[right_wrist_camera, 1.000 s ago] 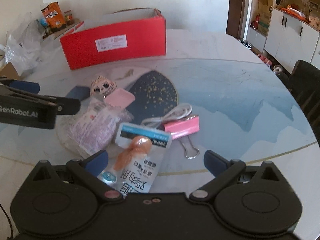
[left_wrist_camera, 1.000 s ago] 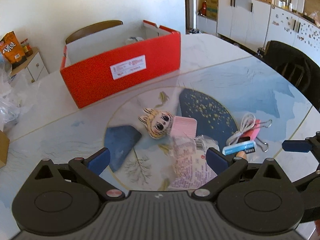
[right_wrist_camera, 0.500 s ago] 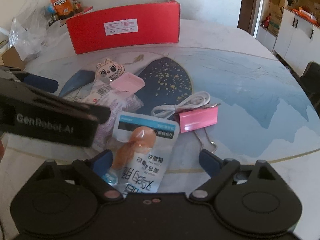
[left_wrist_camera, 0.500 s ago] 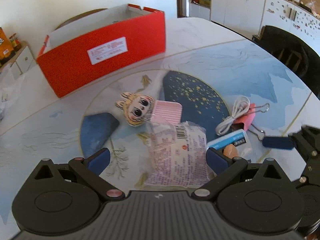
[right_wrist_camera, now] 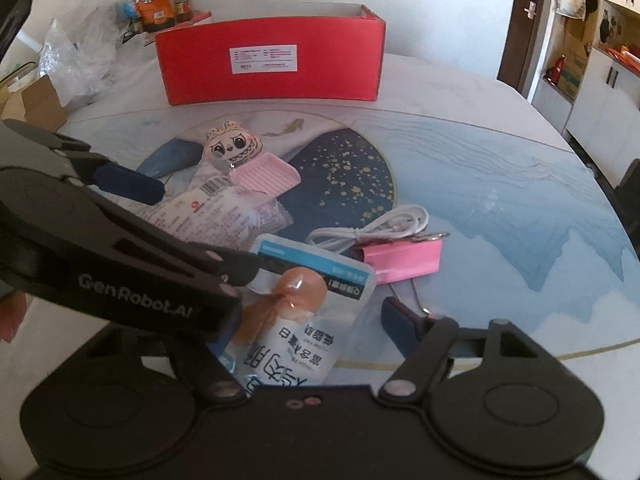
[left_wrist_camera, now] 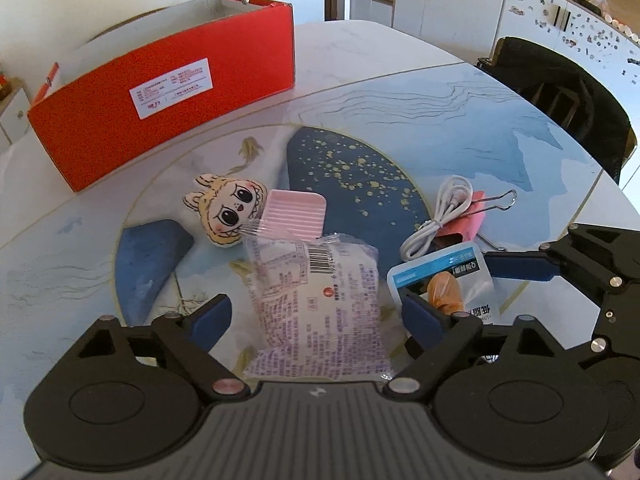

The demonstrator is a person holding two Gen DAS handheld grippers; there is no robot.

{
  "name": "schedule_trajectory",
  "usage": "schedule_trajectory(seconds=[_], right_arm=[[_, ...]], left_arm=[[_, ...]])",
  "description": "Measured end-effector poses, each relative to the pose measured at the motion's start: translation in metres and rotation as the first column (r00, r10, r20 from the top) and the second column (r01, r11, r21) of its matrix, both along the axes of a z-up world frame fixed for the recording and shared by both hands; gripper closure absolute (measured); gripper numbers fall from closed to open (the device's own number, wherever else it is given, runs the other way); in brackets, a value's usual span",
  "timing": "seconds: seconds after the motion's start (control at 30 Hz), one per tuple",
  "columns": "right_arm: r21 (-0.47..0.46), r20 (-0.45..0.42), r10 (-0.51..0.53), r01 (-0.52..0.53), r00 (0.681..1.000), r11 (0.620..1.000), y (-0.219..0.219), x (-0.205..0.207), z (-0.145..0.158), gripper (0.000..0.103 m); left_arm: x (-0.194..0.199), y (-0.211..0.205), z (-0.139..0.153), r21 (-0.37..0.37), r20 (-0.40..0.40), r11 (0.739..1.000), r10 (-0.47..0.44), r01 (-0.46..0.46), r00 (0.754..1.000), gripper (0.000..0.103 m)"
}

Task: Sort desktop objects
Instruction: 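Grasp the clear wrapped packet with the left gripper while the right grasps the white pouch, then lift both held packets and carry them over the red box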

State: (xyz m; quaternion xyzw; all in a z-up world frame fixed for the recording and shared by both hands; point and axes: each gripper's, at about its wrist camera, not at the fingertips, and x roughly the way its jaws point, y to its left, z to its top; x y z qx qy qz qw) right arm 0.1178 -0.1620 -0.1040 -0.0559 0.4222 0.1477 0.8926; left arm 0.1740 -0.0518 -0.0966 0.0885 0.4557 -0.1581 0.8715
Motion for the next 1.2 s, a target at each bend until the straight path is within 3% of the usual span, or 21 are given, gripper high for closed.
schedule_trajectory(seconds=[0.23, 0.37, 0.57, 0.83, 0.93, 1.1, 1.13, 1.17, 1.2], right_arm=[[0.007, -0.007, -0.006, 0.006, 1.0, 1.0, -0.016, 0.006, 0.002, 0.035], [0.005, -0.008, -0.021, 0.021, 1.0, 1.0, -0.015, 0.005, 0.002, 0.038], [0.017, -0.022, -0.028, 0.028, 0.999, 0.999, -0.015, 0.006, 0.005, 0.048], [0.063, -0.031, -0.057, 0.059, 0.998, 0.996, -0.02, 0.005, 0.013, 0.063], [0.062, -0.026, -0.068, 0.07, 0.997, 0.996, -0.019, 0.006, 0.014, 0.064], [0.051, -0.045, -0.064, 0.066, 0.997, 0.996, -0.013, 0.009, 0.013, 0.058], [0.049, -0.052, -0.066, 0.068, 0.996, 0.996, -0.011, 0.01, 0.012, 0.052], [0.052, -0.055, -0.069, 0.072, 0.996, 0.996, -0.01, 0.011, 0.011, 0.037], [0.06, -0.051, -0.079, 0.082, 0.996, 0.995, -0.01, 0.012, 0.011, 0.028]], left_arm=[[0.007, 0.009, -0.006, -0.006, -0.032, 1.0, 0.024, -0.024, 0.999, 0.022], [0.006, 0.006, -0.005, 0.001, -0.024, 1.0, -0.005, 0.005, 1.0, 0.041], [0.004, 0.006, -0.003, -0.003, -0.022, 1.0, -0.027, 0.027, 0.999, 0.048], [0.002, 0.015, 0.0, -0.03, -0.04, 0.999, -0.031, 0.03, 0.999, 0.051], [0.0, 0.02, 0.004, -0.039, -0.038, 0.999, -0.019, 0.017, 0.999, 0.051], [-0.002, 0.028, 0.01, -0.045, -0.039, 0.999, -0.002, 0.0, 0.999, 0.051], [-0.002, 0.029, 0.011, -0.044, -0.038, 0.999, -0.001, -0.001, 0.999, 0.051], [-0.002, 0.031, 0.012, -0.044, -0.037, 0.999, -0.001, -0.001, 0.999, 0.051], [-0.002, 0.032, 0.013, -0.043, -0.035, 0.999, 0.0, -0.002, 0.999, 0.051]])
